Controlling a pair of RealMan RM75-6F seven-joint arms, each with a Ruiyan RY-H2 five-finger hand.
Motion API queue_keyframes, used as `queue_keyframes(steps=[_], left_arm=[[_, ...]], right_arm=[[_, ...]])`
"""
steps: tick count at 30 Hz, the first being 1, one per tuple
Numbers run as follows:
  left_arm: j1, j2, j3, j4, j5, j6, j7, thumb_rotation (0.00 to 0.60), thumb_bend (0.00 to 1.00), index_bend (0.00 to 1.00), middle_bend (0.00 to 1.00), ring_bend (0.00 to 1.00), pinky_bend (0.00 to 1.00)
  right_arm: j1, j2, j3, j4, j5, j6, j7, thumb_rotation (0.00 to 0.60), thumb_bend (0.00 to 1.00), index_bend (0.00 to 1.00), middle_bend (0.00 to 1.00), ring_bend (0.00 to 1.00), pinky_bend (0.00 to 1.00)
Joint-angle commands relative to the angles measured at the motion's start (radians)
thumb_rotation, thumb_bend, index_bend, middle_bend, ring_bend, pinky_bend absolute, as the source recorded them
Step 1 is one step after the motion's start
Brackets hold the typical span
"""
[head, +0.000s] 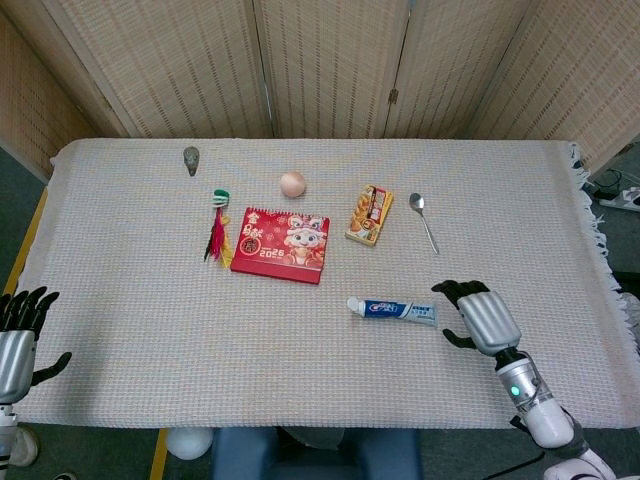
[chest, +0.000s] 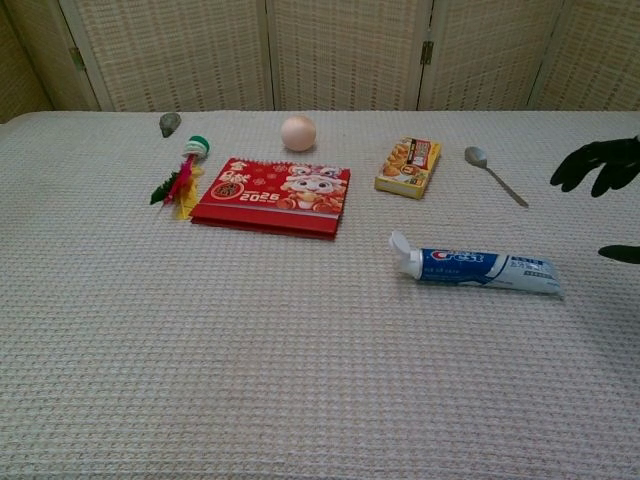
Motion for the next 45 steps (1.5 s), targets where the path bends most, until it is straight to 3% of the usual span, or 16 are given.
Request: queue_keyframes(steps=[1,15,33,36,45], left_arm=[[0.001,0.0,0.001,0.001,0.004,0.003,-0.002,0.6,0.25,0.17,0.13,0.1,0.0],[0.007,-0.002,0.0,0.009,-0.002,0.007,-0.01,0.6,0.25,0.17,0.13,0.1,0.0],[0.012,-0.003,-0.003,0.013,-0.004,0.014,-0.012,0.6,0.25,0.17,0.13,0.1,0.0],[0.012,-0.003,-0.003,0.016,-0.006,0.011,-0.014,0.6,0.25,0.17,0.13,0.1,0.0],[-0.024,0.005,-0.009,0.024,0.024,-0.026,-0.029,0.6,0.25,0.17,0.13,0.11,0.0]], right_arm=[[0.051,-0.05,0.02,0.025,0.047,-0.049,-0.055,0.6,0.31,0.29,0.33,0.34,0.3],[0.197,-0.201,0.031,0.162,0.216,-0.172,-0.202,0.6,0.31,0.34,0.35,0.37,0.34],[0.272,-0.289,0.017,0.274,0.303,-0.204,-0.227,0.6,0.31,0.42,0.41,0.43,0.4],[0.279,-0.295,0.014,0.282,0.305,-0.205,-0.221,0.6,0.36,0.47,0.45,0.47,0.42],[0.304,-0.275,0.013,0.263,0.296,-0.226,-0.188,0.6,0.67,0.62,0.55,0.6,0.54]])
